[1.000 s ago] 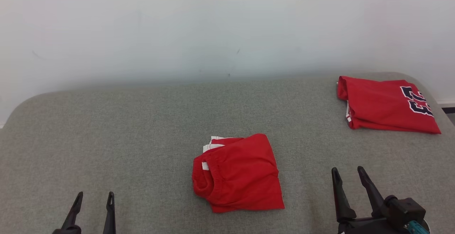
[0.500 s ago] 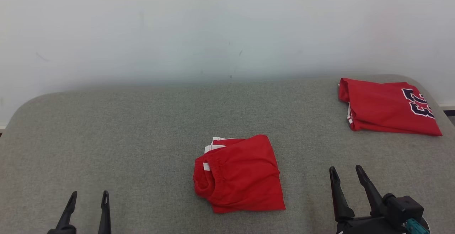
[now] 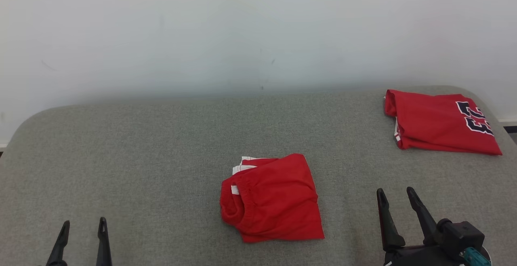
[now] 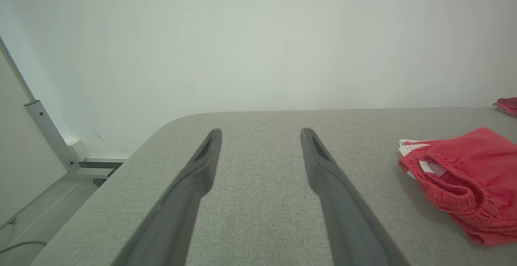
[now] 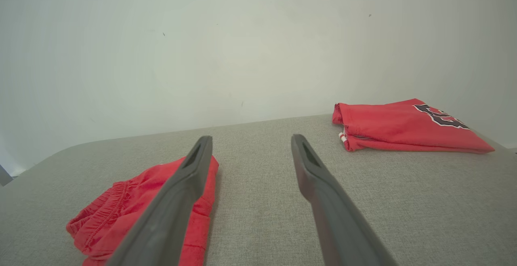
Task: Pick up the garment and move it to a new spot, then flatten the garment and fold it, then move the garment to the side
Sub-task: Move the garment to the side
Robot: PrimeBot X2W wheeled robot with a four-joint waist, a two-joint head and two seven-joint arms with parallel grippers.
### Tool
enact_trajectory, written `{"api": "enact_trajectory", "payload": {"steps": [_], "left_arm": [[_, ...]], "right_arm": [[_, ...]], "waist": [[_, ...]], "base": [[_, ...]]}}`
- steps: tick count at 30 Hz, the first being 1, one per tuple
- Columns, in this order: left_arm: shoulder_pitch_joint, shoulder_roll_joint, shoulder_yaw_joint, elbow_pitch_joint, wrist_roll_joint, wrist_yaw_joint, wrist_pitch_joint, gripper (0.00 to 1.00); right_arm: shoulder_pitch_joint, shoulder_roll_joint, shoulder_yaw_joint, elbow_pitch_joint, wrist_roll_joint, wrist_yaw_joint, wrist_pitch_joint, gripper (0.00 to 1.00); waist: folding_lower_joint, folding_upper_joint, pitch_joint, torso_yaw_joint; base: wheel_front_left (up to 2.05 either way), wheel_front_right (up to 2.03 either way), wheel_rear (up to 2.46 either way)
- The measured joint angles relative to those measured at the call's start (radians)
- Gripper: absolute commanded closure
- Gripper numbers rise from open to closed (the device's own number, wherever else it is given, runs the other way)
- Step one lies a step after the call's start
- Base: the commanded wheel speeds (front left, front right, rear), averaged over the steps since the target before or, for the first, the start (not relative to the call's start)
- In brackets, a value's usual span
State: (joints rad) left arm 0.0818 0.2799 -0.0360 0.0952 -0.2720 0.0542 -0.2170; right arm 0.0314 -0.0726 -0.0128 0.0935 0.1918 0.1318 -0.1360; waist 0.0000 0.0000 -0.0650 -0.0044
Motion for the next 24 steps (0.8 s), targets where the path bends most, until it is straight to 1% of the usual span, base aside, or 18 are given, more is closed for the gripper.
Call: {"api": "enact_trajectory", "payload": {"steps": [24], "left_arm": [[0.013, 0.013, -0.006, -0.007, -0.016, 0.012, 0.006, 0.0]], "right_arm": [[0.006, 0.002, -0.006, 0.0, 0.001, 0.0, 0.013, 0.0]], "waist": [[0.0, 0.0, -0.002, 0.005]], "base": [[0.0, 0.0, 0.0]]}}
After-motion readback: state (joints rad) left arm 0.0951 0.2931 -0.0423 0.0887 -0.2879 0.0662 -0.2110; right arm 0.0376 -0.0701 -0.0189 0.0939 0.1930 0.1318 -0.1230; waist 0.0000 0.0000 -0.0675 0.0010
